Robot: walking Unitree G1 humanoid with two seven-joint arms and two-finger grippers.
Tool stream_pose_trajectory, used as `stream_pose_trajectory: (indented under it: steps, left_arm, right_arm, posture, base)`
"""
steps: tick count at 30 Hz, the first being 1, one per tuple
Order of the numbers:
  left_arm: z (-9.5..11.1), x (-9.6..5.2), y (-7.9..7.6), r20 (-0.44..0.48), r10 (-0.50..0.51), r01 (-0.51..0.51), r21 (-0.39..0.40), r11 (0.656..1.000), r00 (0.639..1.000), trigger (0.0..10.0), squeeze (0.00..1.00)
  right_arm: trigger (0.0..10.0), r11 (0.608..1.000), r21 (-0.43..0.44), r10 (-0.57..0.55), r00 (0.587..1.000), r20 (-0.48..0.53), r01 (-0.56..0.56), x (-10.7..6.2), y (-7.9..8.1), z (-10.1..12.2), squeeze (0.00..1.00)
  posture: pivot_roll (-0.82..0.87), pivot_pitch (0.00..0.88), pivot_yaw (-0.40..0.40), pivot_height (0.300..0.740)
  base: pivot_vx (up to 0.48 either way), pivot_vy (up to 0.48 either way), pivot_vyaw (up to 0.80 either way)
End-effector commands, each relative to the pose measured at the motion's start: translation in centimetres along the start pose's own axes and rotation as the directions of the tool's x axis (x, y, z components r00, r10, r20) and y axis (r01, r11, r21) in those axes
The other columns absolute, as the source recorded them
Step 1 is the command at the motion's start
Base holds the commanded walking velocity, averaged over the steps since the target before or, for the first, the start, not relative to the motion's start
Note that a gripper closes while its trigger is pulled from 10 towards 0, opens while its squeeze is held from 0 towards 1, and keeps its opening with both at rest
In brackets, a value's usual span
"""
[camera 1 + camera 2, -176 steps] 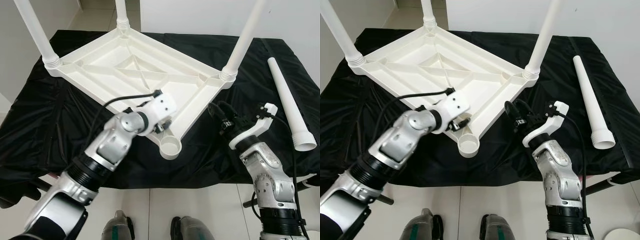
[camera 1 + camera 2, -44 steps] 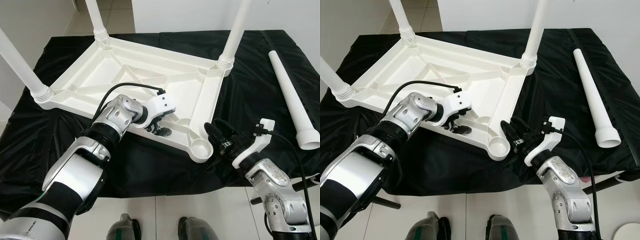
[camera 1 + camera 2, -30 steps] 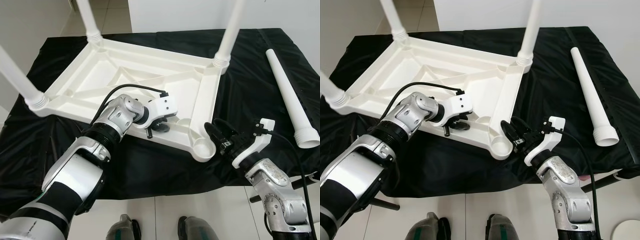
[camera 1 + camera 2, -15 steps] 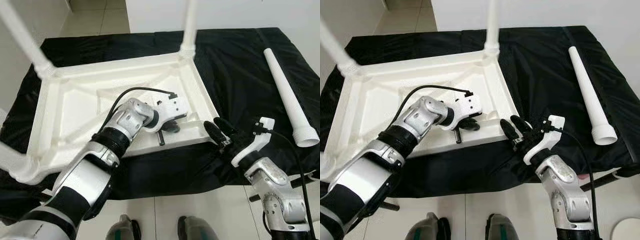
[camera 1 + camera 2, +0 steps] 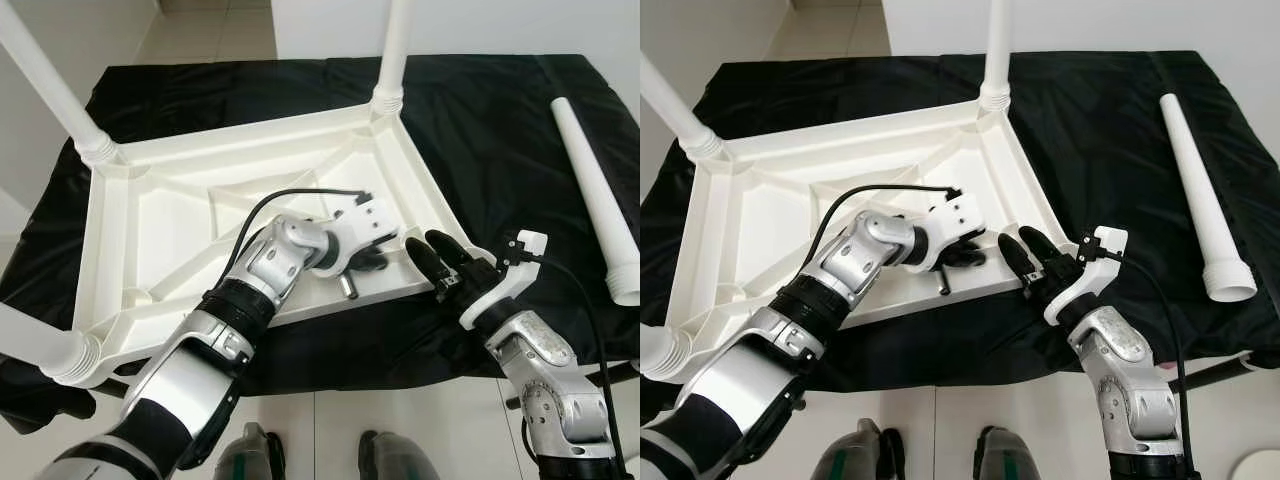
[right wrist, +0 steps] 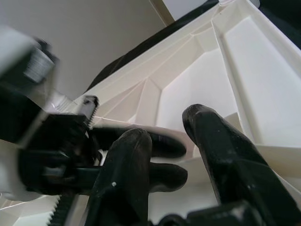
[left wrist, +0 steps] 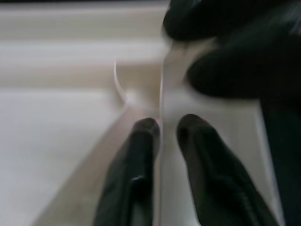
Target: Building children table
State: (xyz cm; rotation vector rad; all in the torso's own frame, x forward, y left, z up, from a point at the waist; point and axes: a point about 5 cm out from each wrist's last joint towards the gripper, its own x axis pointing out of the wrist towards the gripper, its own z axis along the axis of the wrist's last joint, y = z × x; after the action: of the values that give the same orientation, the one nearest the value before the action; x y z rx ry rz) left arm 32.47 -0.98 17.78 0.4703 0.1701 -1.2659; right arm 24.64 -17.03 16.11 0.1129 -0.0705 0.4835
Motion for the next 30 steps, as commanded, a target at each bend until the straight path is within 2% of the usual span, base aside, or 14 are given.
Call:
stream_pose_trajectory:
  steps: [1,4,5,6,7,12,14,17,20,22,23,26,28,30]
  left_arm:
    - [0.4,-0.8,0.6,0.035,0.084,-0.084,-0.01,0.996,0.996,10.0,1.0]
    - [1.0,-1.4,0.6,0.053,0.082,-0.083,0.014,0.996,0.995,10.0,1.0]
    - [1.2,-1.8,0.6,0.056,0.085,-0.086,0.023,0.996,0.995,10.0,0.13]
    - [1.2,-1.8,0.6,0.056,0.085,-0.086,0.023,0.996,0.995,10.0,0.13]
    - [1.6,-2.2,0.6,0.069,0.079,-0.081,0.036,0.996,0.994,10.0,0.0]
    - [2.8,-3.1,0.4,0.123,0.082,-0.087,0.034,0.996,0.989,10.0,0.0]
    - [3.9,-3.5,0.6,0.199,0.149,-0.151,-0.006,0.989,0.969,10.0,0.0]
    - [4.3,-3.6,0.7,0.224,0.18,-0.179,-0.023,0.984,0.958,10.0,0.0]
    - [4.7,-3.9,1.1,0.269,0.269,-0.256,-0.083,0.963,0.925,10.0,0.0]
    - [4.9,-4.4,1.9,0.281,0.377,-0.346,-0.157,0.925,0.882,10.0,0.0]
    - [4.9,-4.4,1.9,0.281,0.377,-0.346,-0.157,0.925,0.882,10.0,0.0]
    - [4.3,-6.1,3.6,0.273,0.507,-0.453,-0.24,0.859,0.817,10.0,0.0]
    - [4.3,-6.1,3.6,0.273,0.507,-0.453,-0.24,0.859,0.817,10.0,0.0]
    - [3.7,-7.2,4.4,0.253,0.573,-0.509,-0.278,0.815,0.779,10.0,0.0]
  right_arm:
    - [10.0,1.0,0.002,-0.014,1.0,0.013,0.014,0.2,-0.1,0.1,0.0]
    - [10.0,1.0,0.01,-0.029,0.999,0.039,0.028,0.6,-0.3,0.4,0.0]
    - [10.0,0.999,0.012,-0.031,0.998,0.048,0.03,0.8,-0.4,0.6,0.0]
    - [10.0,0.999,0.012,-0.031,0.998,0.048,0.03,0.8,-0.4,0.6,0.0]
    - [10.0,0.999,0.011,-0.037,0.997,0.062,0.037,1.1,-0.4,0.8,0.0]
    - [10.0,0.998,0.007,-0.058,0.994,0.09,0.057,1.8,-0.7,1.3,0.0]
    - [10.0,0.991,-0.001,-0.129,0.983,0.13,0.13,2.9,-1.7,2.0,0.0]
    - [10.0,0.987,-0.008,-0.156,0.977,0.145,0.159,3.3,-2.0,2.3,0.0]
    - [10.0,0.967,-0.049,-0.239,0.955,0.176,0.251,4.1,-2.9,2.9,0.0]
    - [10.0,0.924,-0.083,-0.351,0.916,0.194,0.372,4.9,-4.0,3.4,0.0]
    - [10.0,0.924,-0.083,-0.351,0.916,0.194,0.372,4.9,-4.0,3.4,0.0]
    - [10.0,0.843,-0.14,-0.489,0.849,0.198,0.519,5.8,-5.1,3.6,0.0]
    - [10.0,0.843,-0.14,-0.489,0.849,0.198,0.519,5.8,-5.1,3.6,0.0]
    - [10.0,0.821,-0.143,-0.524,0.829,0.194,0.552,6.5,-5.3,3.6,0.0]
  posture:
    - [-0.19,0.065,0.071,0.74]
    - [-0.19,0.062,0.069,0.74]
    - [-0.19,0.06,0.064,0.74]
    - [-0.19,0.06,0.064,0.74]
    - [-0.19,0.058,0.061,0.74]
    - [-0.18,0.052,0.055,0.74]
    - [-0.17,0.047,0.047,0.74]
    - [-0.17,0.047,0.047,0.74]
    - [-0.17,0.047,0.039,0.74]
    - [-0.17,0.052,0.031,0.74]
    - [-0.17,0.052,0.031,0.74]
    - [-0.17,0.058,0.015,0.74]
    - [-0.17,0.058,0.015,0.74]
    - [-0.16,0.063,-0.005,0.74]
  base:
    - [0.0,0.0,0.0]
    - [0.0,0.0,0.0]
    - [0.0,0.0,0.0]
    - [0.0,0.0,0.0]
    - [0.0,0.0,0.0]
    - [0.0,0.0,0.0]
    - [0.0,0.0,0.0]
    - [0.0,0.0,0.0]
    - [0.0,0.0,0.0]
    - [0.0,0.0,0.0]
    - [0.0,0.0,0.0]
    - [0.0,0.0,0.0]
    - [0.0,0.0,0.0]
    - [0.0,0.0,0.0]
